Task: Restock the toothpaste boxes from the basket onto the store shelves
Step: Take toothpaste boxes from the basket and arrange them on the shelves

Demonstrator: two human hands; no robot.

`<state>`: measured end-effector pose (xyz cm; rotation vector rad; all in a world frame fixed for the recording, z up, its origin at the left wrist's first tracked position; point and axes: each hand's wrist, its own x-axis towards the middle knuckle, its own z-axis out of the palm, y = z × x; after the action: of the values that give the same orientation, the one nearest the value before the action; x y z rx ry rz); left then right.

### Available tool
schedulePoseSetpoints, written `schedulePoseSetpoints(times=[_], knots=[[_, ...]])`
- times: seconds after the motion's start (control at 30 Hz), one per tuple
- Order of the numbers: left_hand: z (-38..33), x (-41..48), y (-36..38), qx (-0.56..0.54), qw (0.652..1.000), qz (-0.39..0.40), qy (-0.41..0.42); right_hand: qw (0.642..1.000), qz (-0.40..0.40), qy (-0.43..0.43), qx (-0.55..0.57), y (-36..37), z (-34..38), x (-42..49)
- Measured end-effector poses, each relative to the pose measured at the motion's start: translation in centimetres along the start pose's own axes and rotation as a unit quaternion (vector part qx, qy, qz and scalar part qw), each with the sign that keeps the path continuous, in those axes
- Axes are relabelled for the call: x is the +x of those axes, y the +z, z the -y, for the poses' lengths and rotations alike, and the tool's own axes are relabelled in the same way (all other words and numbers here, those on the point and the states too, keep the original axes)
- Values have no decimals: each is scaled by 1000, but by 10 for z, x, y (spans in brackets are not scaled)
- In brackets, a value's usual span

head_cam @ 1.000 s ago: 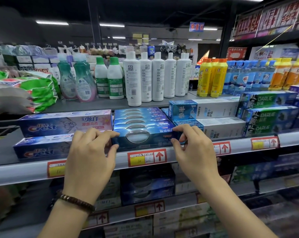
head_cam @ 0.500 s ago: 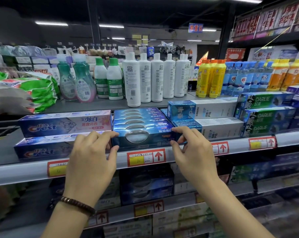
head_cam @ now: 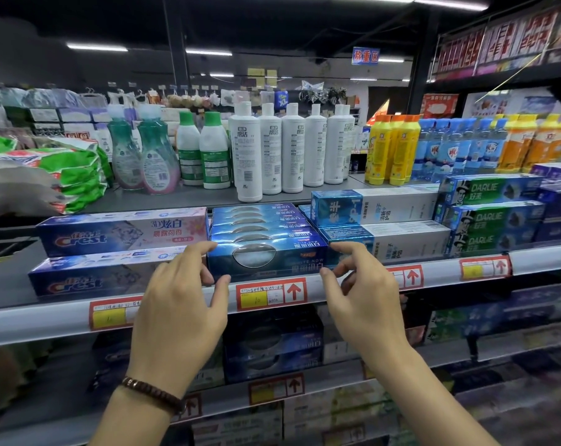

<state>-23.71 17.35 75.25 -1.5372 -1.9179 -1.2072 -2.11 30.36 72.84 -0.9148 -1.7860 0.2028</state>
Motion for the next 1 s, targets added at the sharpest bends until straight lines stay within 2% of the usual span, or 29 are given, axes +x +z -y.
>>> schedulePoseSetpoints(times=[0.17,0.37,0.5,0.73,1.0], knots=[[-9,-8,1,-24,1000,-1,-20,999,0,29,25,-4,1,-6],[-12,-16,5,-23,999,19,-28,980,24,126,153,-5,8,-14],[-18,-24,8,-51,997,30,-50,973,31,141,181,-7,9,-23],[-35,-34,16,-207,968,84,-115,968,15,143,205,-13,9,-39],[-53,-41,35,-245,953,138,-111,971,0,153,182,-28,-1,-57]])
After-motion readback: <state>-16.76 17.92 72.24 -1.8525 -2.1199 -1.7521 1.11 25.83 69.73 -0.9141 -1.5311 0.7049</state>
